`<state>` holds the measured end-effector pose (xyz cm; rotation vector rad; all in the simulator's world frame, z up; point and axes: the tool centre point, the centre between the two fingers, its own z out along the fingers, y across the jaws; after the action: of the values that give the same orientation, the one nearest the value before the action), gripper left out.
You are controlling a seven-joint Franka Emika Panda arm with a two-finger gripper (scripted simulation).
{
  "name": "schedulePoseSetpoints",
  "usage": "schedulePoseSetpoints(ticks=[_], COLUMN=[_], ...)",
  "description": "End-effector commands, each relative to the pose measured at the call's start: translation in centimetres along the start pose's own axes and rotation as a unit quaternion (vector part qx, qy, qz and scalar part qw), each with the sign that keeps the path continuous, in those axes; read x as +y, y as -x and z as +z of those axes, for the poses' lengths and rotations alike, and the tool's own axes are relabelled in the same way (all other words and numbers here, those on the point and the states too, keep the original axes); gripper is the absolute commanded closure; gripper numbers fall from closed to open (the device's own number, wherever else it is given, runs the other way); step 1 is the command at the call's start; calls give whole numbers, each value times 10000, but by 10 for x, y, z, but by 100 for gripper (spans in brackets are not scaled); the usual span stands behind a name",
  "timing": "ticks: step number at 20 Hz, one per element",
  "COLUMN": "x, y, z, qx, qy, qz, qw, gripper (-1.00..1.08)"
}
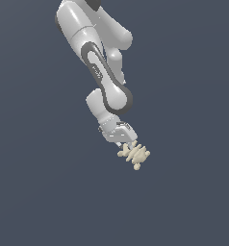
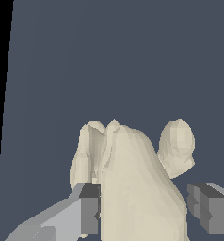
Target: Pick up the object and move it to a goal position.
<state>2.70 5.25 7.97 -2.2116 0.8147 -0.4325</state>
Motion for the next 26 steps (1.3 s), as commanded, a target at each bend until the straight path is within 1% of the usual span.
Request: schedulePoseSetpoints(ticks=[1,15,20,26], x=[-8,-67,-84,-98], y=[11,90,111,130], z=[-11,-92,-113,-132], qx=[-5,-60,-79,-97], qy=[8,55,67,75], qz=[-10,-27,-24,-19], qw=[10000,10000,9999,9999], gripper=[108,108,108,108])
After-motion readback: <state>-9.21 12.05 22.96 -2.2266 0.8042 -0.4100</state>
